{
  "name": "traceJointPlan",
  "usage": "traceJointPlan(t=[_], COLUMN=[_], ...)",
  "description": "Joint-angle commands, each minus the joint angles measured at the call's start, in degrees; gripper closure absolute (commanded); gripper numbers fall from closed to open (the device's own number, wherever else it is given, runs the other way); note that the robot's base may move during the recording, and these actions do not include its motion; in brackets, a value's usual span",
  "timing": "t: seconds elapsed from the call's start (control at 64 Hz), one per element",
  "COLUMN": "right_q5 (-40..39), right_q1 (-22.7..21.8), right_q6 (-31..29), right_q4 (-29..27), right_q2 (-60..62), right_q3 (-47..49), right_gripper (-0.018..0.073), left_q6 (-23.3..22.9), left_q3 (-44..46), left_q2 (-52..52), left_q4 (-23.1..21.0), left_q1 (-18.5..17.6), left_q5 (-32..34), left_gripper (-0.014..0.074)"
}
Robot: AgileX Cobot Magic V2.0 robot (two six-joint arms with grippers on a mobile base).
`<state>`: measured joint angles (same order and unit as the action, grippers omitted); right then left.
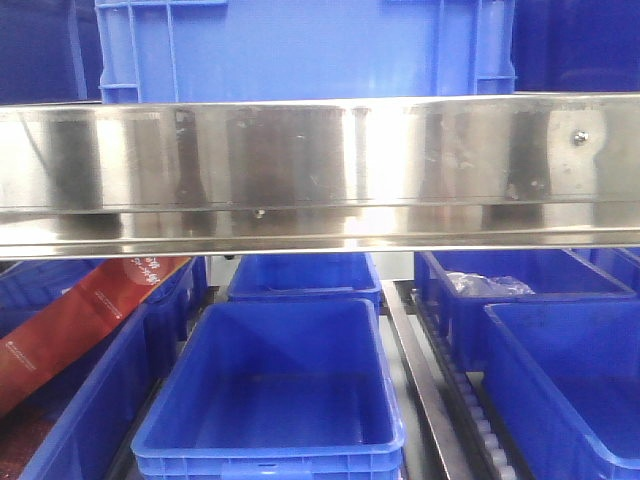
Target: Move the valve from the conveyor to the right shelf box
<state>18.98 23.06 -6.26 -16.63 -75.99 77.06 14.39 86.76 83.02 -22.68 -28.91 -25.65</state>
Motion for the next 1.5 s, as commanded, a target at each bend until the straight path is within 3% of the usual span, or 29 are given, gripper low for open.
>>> traceJointPlan(t=[0.0, 0.266, 0.625, 0.859, 1.312, 1.422, 1.484], right_q5=[-8.71, -18.98, -16.62, -15.99, -15.99, -16.12, -17.04], right_q1=[0.08, 0.08, -0.02, -0.02, -0.02, -0.02, -0.79], right_q6=[-0.32, -0.32, -0.32, -0.32, -0.32, -0.32, -0.32], right_q4=[0.93, 0.93, 1.02, 1.02, 1.02, 7.96, 8.74], right_q2=[4.61, 18.99, 36.71, 39.62, 39.62, 40.3, 42.34], right_q3=[-6.58, -27.54, -44.33, -45.25, -45.25, -45.25, -46.51], right_gripper=[0.0727, 0.0727, 0.0727, 0.0727, 0.0727, 0.0727, 0.0727], left_q6=[-0.05, -0.05, -0.05, -0.05, -0.05, -0.05, -0.05], left_q3=[-6.32, -31.56, -54.88, -58.71, -58.71, -58.71, -58.71], left_q2=[-5.19, -23.25, -46.96, -55.34, -56.53, -56.53, -56.53], left_q4=[-0.72, -0.72, 0.05, 0.02, 0.02, 0.02, 0.02], left_q1=[-0.38, -0.38, -0.38, -0.38, -0.38, -0.38, -0.38], left_q5=[6.19, 22.06, 22.6, 21.96, 22.25, 22.25, 22.25], left_gripper=[0.0708, 0.0708, 0.0708, 0.0708, 0.0708, 0.0708, 0.0708])
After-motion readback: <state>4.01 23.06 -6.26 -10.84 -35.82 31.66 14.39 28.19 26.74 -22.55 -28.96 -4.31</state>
